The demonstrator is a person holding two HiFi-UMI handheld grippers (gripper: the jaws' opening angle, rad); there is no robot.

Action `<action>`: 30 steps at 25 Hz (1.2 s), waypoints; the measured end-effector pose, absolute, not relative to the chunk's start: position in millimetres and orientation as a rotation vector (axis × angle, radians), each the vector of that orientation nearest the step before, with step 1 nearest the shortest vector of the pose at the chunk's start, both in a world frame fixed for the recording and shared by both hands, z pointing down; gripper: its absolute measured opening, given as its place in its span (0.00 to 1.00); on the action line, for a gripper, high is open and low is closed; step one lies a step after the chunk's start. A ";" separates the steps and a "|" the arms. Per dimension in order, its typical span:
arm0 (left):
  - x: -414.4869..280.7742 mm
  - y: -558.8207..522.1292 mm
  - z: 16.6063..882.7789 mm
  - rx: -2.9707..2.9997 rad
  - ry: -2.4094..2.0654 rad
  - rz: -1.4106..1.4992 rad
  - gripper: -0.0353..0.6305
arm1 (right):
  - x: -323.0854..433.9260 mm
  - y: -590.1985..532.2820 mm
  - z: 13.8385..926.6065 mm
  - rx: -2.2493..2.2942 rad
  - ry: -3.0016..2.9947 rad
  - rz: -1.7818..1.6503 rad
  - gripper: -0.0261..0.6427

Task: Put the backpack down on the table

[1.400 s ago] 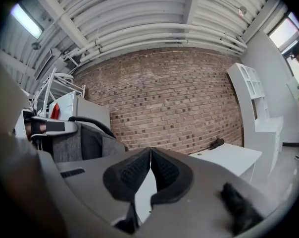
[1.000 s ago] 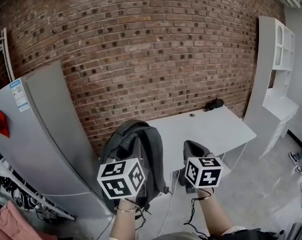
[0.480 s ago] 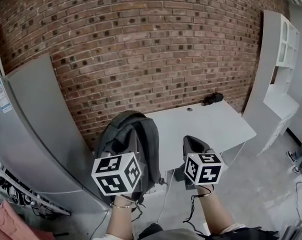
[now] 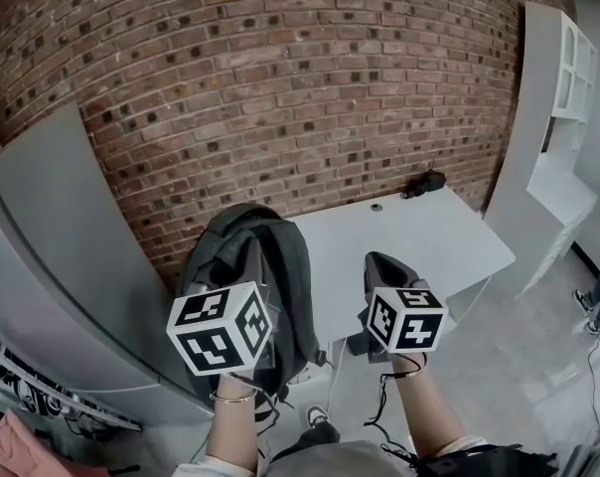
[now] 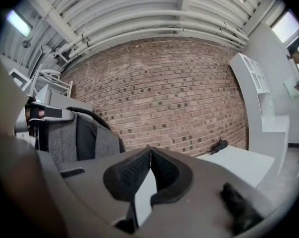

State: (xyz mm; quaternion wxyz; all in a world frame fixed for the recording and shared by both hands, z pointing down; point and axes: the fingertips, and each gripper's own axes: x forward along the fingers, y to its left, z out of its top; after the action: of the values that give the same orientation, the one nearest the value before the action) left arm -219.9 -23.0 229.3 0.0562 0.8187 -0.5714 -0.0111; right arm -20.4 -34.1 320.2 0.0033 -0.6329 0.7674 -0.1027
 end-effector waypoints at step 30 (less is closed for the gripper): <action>-203.3 -227.6 240.6 2.451 -1.697 -0.017 0.13 | -18.0 -247.1 322.5 -1.965 2.474 -0.294 0.08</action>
State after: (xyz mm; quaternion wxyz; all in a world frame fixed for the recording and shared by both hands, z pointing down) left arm -203.3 -227.6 240.6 0.0799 0.8195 -0.5675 -0.0056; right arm -18.0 -247.1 322.5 -0.0154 -0.6192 0.7796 -0.0926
